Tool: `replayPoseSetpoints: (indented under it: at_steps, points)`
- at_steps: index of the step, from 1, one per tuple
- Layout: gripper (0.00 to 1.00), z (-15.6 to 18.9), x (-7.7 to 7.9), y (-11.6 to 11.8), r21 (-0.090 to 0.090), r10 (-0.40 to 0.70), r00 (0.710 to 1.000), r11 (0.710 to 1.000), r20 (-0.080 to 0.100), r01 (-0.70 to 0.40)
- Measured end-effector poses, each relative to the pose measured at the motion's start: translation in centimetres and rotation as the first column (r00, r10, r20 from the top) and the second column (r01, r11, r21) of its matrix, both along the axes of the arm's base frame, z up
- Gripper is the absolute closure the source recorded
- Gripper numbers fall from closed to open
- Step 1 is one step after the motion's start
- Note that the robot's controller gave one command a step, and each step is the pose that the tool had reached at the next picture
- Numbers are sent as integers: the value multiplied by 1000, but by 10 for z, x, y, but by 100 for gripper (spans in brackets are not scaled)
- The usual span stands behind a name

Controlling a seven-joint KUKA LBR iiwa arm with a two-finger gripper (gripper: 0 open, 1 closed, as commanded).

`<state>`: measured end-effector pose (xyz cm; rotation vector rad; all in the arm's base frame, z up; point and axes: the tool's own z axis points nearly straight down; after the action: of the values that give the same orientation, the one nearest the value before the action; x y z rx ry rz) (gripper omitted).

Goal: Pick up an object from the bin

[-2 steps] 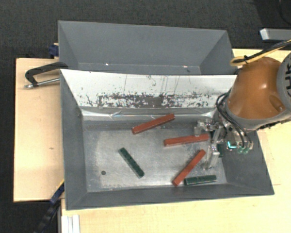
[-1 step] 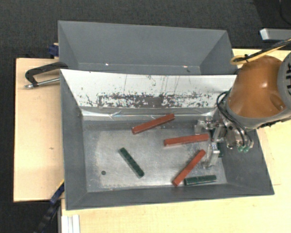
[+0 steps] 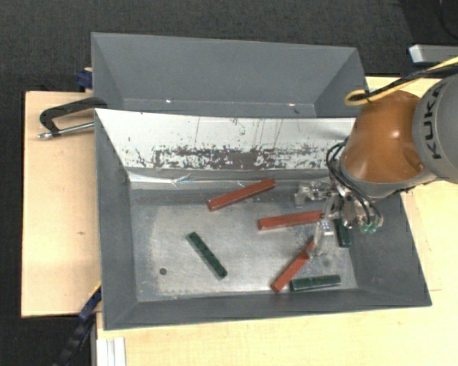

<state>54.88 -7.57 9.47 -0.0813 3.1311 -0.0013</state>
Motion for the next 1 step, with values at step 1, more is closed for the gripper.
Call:
replayPoseSetpoints:
  at_steps: [1]
  points:
    - [100,-19,13,-9,2,-259,966,966,-6,259]
